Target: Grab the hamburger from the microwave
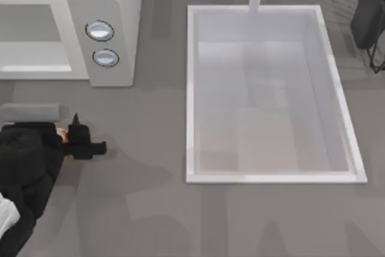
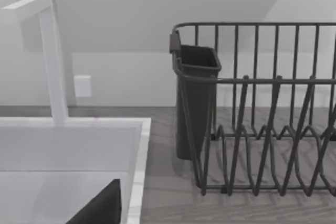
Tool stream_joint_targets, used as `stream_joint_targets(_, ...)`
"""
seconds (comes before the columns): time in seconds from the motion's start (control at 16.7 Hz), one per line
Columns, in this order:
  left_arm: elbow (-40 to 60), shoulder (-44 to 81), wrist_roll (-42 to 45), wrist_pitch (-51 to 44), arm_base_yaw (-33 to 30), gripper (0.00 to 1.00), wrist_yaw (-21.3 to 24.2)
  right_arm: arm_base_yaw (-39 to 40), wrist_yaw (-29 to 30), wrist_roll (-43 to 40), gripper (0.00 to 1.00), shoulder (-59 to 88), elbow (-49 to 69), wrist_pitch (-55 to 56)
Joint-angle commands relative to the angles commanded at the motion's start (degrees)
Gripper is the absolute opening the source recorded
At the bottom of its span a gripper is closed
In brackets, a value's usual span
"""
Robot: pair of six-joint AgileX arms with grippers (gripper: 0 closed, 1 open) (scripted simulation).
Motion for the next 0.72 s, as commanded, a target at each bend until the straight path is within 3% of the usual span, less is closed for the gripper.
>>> stream_joint_targets(0.18,0.0,0.0,0.0,0.0,0.0,0.0,0.0,0.0,0.0,0.0,1.0,0.0,0.0,0.0)
stream_joint_targets(0.72,0.0,0.0,0.0,0.0,0.0,0.68,0.0,0.0,0.0,0.0,1.0,0.0,0.0,0.0)
